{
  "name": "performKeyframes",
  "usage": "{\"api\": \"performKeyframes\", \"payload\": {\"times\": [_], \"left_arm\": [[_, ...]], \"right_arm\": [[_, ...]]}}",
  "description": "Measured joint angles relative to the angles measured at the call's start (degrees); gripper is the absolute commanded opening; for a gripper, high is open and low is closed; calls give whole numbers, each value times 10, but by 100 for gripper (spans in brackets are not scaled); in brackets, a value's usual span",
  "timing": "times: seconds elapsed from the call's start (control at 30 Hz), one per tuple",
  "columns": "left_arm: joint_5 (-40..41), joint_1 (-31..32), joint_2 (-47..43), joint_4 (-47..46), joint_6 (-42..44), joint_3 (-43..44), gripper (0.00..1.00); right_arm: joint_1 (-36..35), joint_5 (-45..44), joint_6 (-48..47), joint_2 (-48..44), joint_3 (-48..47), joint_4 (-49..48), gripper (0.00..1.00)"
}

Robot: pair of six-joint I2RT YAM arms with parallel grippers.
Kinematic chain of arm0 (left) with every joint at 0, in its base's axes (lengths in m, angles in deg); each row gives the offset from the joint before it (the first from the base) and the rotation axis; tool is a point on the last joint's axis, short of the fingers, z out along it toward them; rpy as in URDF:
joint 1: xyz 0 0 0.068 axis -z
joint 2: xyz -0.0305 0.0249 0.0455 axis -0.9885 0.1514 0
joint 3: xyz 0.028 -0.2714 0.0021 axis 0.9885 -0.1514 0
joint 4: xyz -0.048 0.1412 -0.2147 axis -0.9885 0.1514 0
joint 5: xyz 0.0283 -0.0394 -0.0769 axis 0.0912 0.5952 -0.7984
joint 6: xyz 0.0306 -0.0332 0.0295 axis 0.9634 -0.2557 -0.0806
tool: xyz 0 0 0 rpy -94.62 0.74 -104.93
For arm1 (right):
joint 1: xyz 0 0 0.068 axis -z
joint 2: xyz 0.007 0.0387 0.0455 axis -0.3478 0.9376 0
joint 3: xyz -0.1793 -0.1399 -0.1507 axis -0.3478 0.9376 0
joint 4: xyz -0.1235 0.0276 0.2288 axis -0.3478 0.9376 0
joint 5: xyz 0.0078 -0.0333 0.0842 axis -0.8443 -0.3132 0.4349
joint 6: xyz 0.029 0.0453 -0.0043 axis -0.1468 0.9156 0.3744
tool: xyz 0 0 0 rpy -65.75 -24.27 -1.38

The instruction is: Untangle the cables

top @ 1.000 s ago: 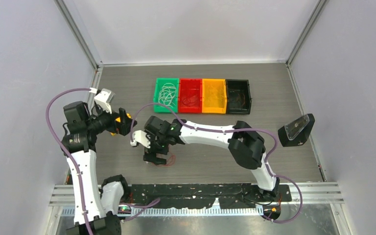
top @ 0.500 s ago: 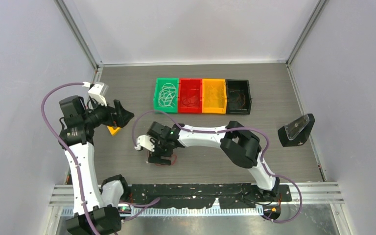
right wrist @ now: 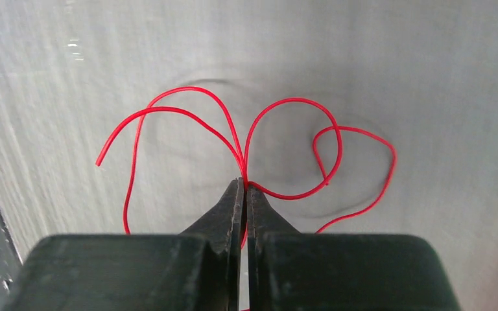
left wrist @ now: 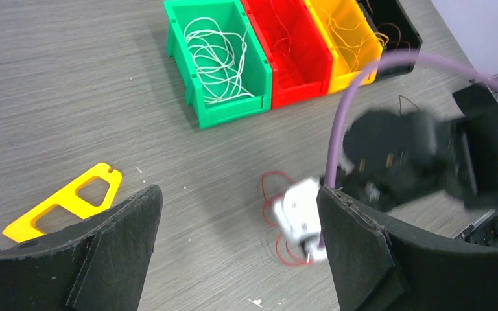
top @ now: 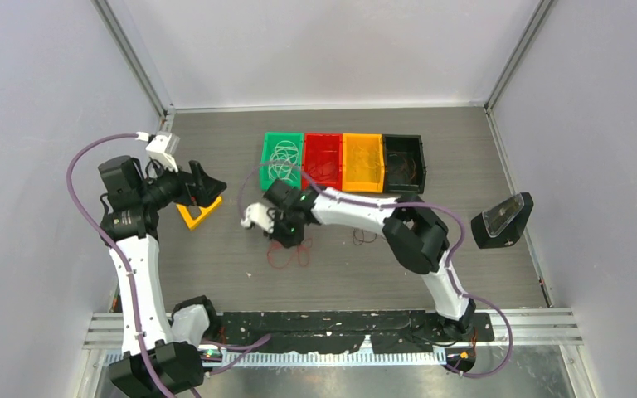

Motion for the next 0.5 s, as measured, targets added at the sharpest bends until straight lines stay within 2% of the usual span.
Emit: {"api": "performKeyframes", "payload": {"times": [0.27,0.5], "left_arm": [[-15,0,10,-54,-43,0,91],[-23,0,32,-96,-77,0,90]], "right_arm": [[134,49,26,-80,-97,40,6],[197,89,42,-96,-212,85,6]]}}
